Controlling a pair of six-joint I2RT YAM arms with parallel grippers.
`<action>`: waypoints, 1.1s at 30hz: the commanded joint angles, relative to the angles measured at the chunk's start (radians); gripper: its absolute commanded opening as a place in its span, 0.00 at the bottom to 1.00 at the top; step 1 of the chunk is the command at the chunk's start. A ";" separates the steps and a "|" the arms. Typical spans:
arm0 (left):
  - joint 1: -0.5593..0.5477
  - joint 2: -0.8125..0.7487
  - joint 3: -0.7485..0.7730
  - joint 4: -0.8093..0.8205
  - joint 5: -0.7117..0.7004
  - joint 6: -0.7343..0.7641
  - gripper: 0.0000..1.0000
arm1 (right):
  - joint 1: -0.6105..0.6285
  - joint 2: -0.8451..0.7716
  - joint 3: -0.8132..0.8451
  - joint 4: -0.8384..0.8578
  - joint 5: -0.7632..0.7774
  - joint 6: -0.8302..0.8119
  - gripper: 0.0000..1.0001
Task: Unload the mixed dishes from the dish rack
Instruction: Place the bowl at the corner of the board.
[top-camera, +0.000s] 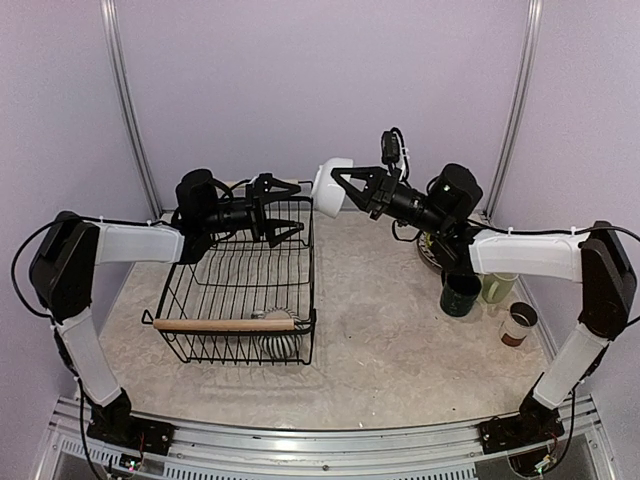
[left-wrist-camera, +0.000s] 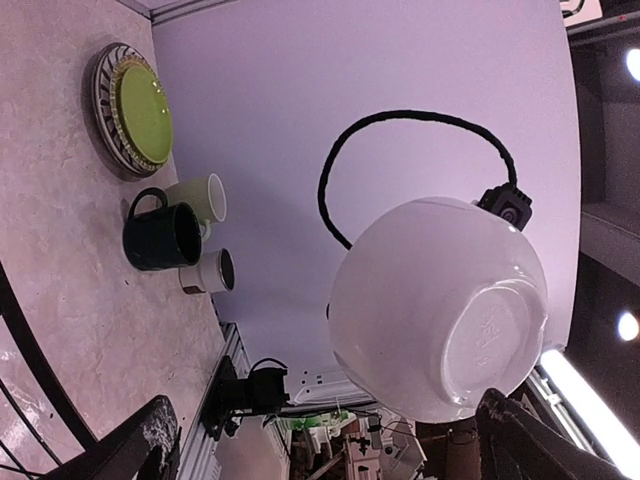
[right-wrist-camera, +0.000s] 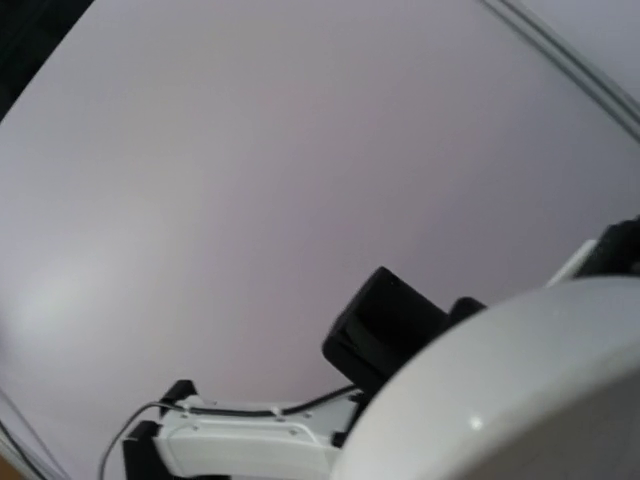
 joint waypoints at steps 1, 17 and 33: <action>0.019 -0.080 -0.001 -0.212 -0.004 0.170 0.99 | -0.019 -0.096 -0.048 -0.127 0.029 -0.122 0.00; 0.062 -0.312 0.172 -1.068 -0.302 0.764 0.99 | 0.016 -0.363 -0.047 -1.561 0.599 -0.548 0.00; 0.035 -0.315 0.225 -1.303 -0.358 0.848 0.99 | 0.088 -0.352 -0.319 -1.691 0.782 -0.297 0.00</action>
